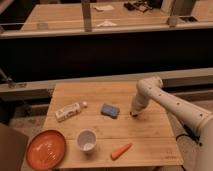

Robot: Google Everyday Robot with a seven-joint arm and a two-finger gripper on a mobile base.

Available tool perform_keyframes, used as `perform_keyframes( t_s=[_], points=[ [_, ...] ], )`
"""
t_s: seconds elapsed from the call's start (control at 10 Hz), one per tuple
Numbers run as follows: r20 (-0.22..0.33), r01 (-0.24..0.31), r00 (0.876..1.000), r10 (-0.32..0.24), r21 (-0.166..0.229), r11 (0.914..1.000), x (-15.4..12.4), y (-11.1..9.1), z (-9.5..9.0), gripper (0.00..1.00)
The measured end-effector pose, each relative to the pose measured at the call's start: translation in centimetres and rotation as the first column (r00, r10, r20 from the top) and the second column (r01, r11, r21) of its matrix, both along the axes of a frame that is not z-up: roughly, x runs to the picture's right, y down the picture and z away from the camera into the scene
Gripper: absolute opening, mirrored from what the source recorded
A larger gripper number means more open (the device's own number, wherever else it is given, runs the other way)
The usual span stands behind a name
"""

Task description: Push the eraser across the table

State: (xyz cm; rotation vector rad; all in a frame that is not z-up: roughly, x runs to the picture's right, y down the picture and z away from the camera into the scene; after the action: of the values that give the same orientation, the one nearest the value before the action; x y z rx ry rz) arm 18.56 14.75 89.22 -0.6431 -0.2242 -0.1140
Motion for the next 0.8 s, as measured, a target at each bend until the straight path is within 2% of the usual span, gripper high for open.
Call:
perform_keyframes(
  t_s=[0.1,0.8],
  points=[
    [0.003,-0.002,1.000,0.002,0.005,1.0000,-0.15,-0.14,0.53,0.00],
    [0.004,0.002,1.000,-0.002,0.007,1.0000,-0.24,-0.57,0.51,0.00]
  ],
)
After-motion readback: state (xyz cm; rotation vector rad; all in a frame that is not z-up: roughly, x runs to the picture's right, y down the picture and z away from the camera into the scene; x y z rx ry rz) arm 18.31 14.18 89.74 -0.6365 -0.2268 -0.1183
